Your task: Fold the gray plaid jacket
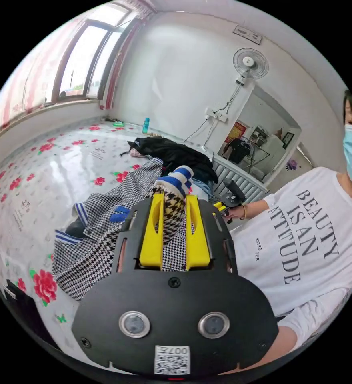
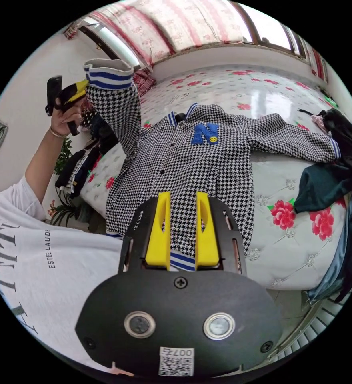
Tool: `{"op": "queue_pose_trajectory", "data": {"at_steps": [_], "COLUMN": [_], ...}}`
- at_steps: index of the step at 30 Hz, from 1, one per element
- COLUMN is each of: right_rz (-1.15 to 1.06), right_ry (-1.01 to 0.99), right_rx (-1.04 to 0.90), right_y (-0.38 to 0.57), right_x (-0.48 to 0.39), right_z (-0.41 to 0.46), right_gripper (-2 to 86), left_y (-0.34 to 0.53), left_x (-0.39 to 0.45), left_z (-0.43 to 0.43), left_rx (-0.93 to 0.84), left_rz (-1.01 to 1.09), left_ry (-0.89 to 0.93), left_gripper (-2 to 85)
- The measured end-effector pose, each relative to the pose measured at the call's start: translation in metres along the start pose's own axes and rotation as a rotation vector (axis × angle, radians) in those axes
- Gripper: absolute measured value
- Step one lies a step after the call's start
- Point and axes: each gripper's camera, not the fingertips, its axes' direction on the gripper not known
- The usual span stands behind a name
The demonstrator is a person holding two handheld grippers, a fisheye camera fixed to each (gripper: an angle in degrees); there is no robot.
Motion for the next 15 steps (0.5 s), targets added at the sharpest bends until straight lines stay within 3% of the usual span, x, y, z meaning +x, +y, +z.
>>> {"op": "queue_pose_trajectory", "data": {"at_steps": [2,6,10,15], "right_rz": [0.016,0.060,0.054,0.092], "right_ry": [0.009,0.025,0.097,0.139], "right_rx": [-0.005,-0.019,-0.047,-0.098], "right_y": [0.007,0.015,0.004,-0.034], "right_x": [0.009,0.034,0.049,0.083], "right_z": [-0.004,-0.007,0.004,0.029], "right_gripper": [7.7,9.0,9.9,10.6], "left_y": [0.016,0.083,0.164,0.224], "left_x": [-0.002,0.000,-0.022,-0.052], "left_z": [0.021,0.027,0.033,0.039], "left_rx": [0.076,0.162,0.073,-0.031], "left_rz": [-0.066,-0.257,-0.513,-0.709], "left_ry": [-0.023,-0.266,-0.486,-0.565], "left_gripper": [12.0,10.4,9.0,9.0]}}
